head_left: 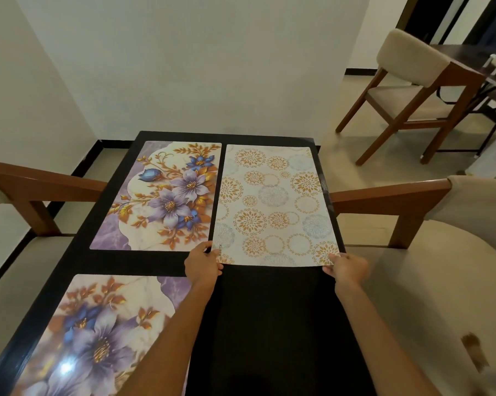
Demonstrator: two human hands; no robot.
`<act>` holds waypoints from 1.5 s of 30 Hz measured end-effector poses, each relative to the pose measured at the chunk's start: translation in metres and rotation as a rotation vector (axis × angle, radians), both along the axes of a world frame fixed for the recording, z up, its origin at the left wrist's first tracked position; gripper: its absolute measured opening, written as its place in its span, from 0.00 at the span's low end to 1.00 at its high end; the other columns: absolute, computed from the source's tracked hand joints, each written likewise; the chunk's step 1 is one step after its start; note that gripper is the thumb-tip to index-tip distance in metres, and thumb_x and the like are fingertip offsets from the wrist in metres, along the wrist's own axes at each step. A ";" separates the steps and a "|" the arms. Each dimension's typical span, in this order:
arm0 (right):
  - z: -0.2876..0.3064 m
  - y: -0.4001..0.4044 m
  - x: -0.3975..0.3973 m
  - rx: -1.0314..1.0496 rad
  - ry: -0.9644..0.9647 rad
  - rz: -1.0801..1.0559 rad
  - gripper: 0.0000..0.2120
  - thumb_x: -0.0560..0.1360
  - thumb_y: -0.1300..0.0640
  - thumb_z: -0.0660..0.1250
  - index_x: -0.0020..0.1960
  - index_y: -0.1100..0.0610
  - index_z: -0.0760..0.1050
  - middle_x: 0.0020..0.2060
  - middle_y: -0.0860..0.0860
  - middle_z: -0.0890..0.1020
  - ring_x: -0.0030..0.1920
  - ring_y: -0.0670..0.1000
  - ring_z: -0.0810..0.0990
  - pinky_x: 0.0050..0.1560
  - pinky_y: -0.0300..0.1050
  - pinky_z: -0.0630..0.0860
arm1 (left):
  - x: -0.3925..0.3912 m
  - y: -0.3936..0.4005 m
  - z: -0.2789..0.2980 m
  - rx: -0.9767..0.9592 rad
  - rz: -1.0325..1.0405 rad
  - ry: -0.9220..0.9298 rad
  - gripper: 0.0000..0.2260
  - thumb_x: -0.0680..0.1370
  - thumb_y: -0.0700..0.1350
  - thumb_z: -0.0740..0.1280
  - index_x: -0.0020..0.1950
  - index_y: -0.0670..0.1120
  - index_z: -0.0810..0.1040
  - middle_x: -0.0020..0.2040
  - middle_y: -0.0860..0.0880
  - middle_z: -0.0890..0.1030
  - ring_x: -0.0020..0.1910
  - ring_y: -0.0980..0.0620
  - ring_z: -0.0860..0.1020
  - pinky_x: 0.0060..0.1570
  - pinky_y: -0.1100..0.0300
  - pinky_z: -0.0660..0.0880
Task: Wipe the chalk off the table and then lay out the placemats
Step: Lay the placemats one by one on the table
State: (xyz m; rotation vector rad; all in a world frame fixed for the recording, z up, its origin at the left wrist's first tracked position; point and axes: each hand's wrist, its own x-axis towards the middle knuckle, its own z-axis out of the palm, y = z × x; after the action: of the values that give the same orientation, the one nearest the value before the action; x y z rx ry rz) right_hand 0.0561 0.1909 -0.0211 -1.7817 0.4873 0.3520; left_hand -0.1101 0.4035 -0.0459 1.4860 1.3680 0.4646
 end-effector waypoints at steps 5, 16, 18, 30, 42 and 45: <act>-0.005 -0.002 -0.003 -0.048 -0.012 0.018 0.03 0.76 0.67 0.67 0.50 0.63 0.76 0.46 0.60 0.82 0.35 0.51 0.81 0.33 0.39 0.77 | -0.001 -0.002 0.000 0.012 -0.011 0.019 0.15 0.78 0.38 0.66 0.64 0.43 0.76 0.43 0.42 0.81 0.32 0.50 0.79 0.35 0.56 0.80; -0.005 -0.005 -0.010 -0.104 -0.036 -0.008 0.03 0.77 0.67 0.67 0.48 0.61 0.74 0.49 0.61 0.82 0.33 0.49 0.79 0.28 0.37 0.76 | -0.006 -0.007 0.001 0.063 -0.092 0.082 0.12 0.79 0.39 0.65 0.62 0.43 0.76 0.47 0.42 0.80 0.32 0.52 0.77 0.29 0.61 0.73; -0.003 -0.005 -0.009 -0.112 -0.025 -0.007 0.04 0.76 0.67 0.67 0.51 0.64 0.76 0.49 0.61 0.82 0.32 0.48 0.78 0.30 0.38 0.76 | -0.006 -0.008 0.001 0.086 -0.105 0.093 0.11 0.79 0.39 0.65 0.61 0.43 0.76 0.46 0.43 0.80 0.31 0.52 0.77 0.33 0.56 0.78; -0.008 -0.003 -0.010 -0.135 -0.039 -0.015 0.08 0.76 0.66 0.68 0.55 0.65 0.77 0.44 0.59 0.81 0.32 0.49 0.79 0.28 0.37 0.72 | -0.007 -0.012 0.004 0.056 -0.056 0.068 0.05 0.79 0.39 0.65 0.54 0.44 0.73 0.41 0.47 0.77 0.32 0.52 0.77 0.28 0.62 0.72; -0.009 -0.004 -0.008 -0.201 -0.013 0.022 0.07 0.75 0.65 0.70 0.52 0.65 0.77 0.47 0.61 0.82 0.43 0.57 0.84 0.31 0.42 0.78 | -0.008 -0.012 0.002 0.068 -0.071 0.062 0.04 0.79 0.39 0.65 0.52 0.45 0.72 0.43 0.45 0.77 0.32 0.51 0.78 0.28 0.62 0.73; -0.011 -0.004 -0.008 -0.194 -0.019 0.020 0.08 0.75 0.65 0.70 0.53 0.64 0.77 0.47 0.59 0.82 0.43 0.56 0.84 0.34 0.44 0.80 | -0.009 -0.012 0.003 0.069 -0.072 0.058 0.04 0.79 0.39 0.65 0.51 0.45 0.72 0.43 0.45 0.78 0.32 0.51 0.78 0.29 0.62 0.73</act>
State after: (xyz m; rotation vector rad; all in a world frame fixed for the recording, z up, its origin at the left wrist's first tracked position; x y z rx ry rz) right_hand 0.0478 0.1868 -0.0322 -1.9771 0.5044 0.3101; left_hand -0.1188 0.3917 -0.0431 1.6108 1.3504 0.4303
